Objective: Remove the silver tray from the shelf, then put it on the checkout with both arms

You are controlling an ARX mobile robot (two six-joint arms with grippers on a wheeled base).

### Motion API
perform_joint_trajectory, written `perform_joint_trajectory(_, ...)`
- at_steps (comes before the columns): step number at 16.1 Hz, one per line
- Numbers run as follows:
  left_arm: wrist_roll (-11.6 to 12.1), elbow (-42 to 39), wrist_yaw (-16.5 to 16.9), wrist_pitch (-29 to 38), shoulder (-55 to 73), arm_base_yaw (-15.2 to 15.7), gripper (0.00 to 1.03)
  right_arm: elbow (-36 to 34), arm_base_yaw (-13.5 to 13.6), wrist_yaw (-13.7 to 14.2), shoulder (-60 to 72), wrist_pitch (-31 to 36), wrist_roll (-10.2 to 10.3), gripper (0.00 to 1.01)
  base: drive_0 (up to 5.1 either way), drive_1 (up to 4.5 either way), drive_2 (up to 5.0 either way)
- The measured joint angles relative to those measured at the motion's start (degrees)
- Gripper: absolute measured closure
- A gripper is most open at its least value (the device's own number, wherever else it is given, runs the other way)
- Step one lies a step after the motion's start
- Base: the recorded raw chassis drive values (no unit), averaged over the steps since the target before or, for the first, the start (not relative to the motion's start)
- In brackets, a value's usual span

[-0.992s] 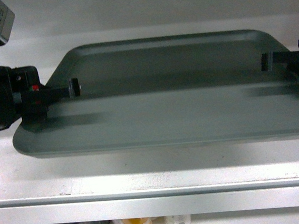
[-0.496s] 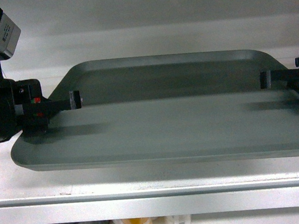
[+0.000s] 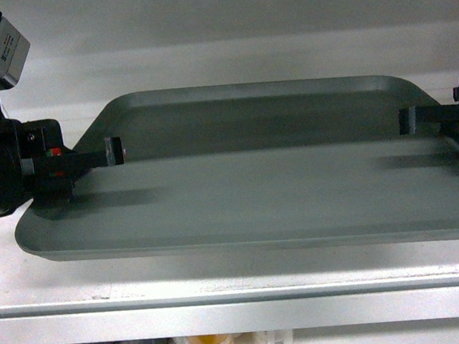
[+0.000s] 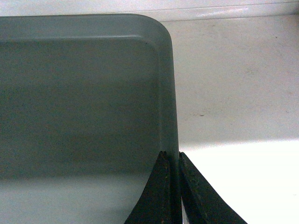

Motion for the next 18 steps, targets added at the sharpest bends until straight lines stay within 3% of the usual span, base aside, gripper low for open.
perform_joint_trajectory(12,-0.02,0.00,0.00,0.02,0.00,0.00,1.00,0.00,0.02,0.02,0.00,0.04,0.11,0.99,0.0,-0.08,0.1)
perform_joint_trajectory(18,-0.02,0.00,0.00,-0.02,0.00,0.00,1.00,-0.02,-0.09,-0.02,0.00,-0.04,0.15,0.99,0.1,-3.63,3.9)
